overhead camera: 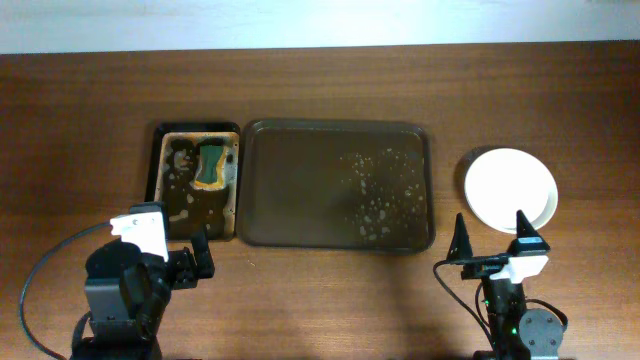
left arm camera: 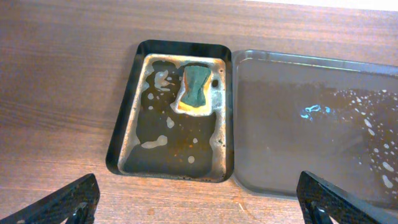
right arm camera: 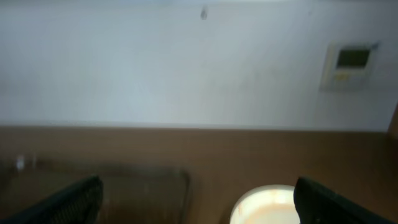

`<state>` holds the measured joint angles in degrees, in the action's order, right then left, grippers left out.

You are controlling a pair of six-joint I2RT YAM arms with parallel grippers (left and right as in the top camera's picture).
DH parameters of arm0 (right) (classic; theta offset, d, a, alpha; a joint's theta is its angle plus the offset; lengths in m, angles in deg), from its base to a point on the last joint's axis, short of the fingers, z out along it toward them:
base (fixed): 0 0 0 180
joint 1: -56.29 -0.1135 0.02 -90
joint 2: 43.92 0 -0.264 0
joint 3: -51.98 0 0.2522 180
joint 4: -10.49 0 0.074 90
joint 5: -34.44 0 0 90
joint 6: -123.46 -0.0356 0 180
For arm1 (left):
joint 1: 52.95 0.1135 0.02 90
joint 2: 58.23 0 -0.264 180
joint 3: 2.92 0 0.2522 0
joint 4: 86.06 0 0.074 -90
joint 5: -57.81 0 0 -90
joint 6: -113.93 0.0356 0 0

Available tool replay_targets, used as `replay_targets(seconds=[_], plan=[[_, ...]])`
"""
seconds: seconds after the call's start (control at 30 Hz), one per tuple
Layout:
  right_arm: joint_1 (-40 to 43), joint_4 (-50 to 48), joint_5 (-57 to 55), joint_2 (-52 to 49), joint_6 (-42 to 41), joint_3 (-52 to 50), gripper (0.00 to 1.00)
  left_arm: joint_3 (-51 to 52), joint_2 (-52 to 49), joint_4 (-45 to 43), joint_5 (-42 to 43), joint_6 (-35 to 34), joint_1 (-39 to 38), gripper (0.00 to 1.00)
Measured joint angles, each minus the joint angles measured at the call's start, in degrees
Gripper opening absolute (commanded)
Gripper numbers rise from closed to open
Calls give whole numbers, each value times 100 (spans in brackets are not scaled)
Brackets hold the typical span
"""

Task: Clean dirty plates on tray and stack at the side

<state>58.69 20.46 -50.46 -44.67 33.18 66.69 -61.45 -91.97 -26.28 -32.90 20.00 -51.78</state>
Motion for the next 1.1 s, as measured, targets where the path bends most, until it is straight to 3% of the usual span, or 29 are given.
replay_targets(seconds=[0.1,1.1], plan=[[26,730,214,-4,328,-37,98,0,0,0,-2,0,-2,100],[31,723,297,-2,527,-37,98,0,0,0,0,-2,0,100]])
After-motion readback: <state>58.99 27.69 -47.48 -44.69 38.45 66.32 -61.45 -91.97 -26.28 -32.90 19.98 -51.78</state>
